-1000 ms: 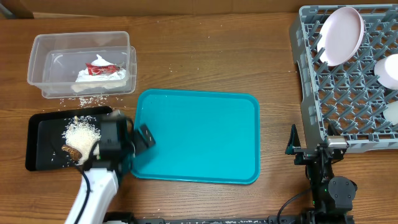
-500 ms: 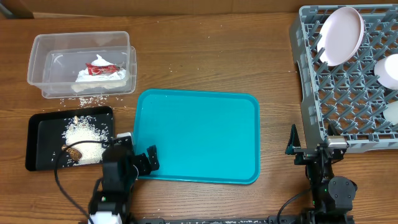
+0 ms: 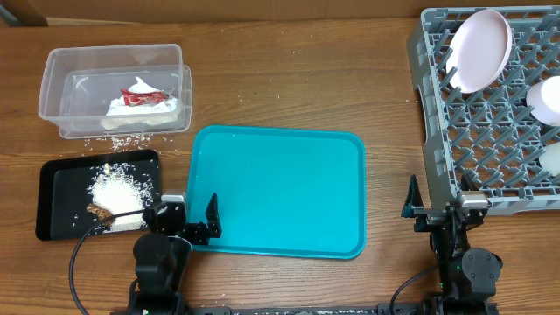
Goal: Sort waste into correct bins and load items into the dishwasher
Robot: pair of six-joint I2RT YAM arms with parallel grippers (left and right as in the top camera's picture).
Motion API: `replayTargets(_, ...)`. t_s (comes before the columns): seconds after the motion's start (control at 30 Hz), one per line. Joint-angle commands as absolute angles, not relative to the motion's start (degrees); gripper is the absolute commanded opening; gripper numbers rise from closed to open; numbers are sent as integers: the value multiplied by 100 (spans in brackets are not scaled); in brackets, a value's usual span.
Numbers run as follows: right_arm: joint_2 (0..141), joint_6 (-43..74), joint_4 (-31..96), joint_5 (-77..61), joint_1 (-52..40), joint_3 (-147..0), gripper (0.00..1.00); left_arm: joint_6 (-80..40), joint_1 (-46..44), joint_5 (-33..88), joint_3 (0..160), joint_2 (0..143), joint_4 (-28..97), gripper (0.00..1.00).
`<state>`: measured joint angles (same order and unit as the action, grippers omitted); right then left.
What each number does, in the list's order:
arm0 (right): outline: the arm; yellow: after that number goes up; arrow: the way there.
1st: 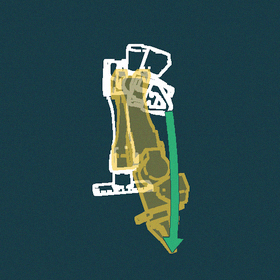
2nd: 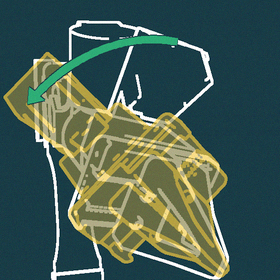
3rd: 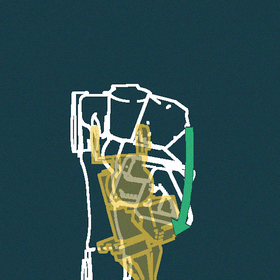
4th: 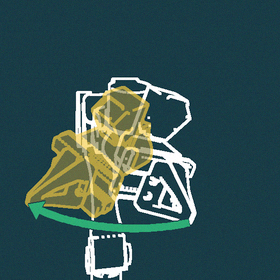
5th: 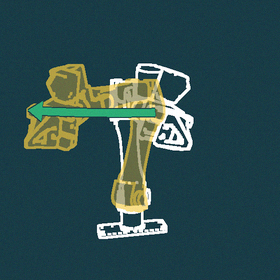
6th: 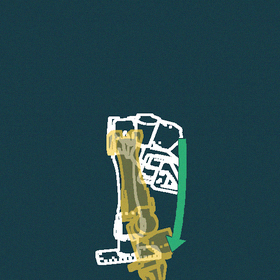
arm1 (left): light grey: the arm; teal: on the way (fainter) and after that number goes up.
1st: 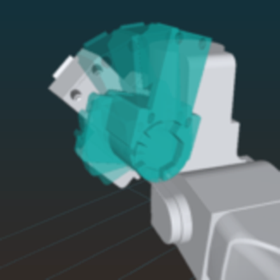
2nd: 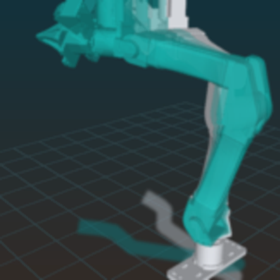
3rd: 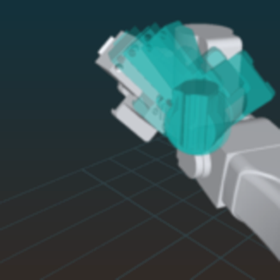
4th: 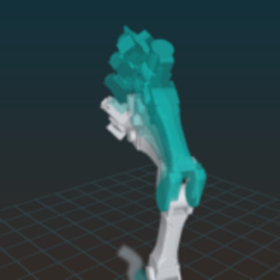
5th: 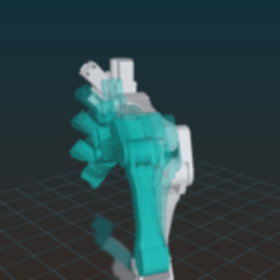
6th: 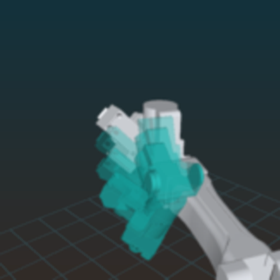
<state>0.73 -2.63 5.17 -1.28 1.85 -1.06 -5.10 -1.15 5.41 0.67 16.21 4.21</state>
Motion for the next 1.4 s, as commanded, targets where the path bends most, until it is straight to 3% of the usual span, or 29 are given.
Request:
replayTargets(0.0,16,-283,482,-154,189,-47,100,-123,-132,611,27,1149,399,100)
replayTargets(0.6,16,-283,480,-154,189,-47,100,128,-132,576,27,34,401,100)
replayTargets(1.37,16,-283,482,-154,189,-47,100,-191,-132,344,27,19,423,100)
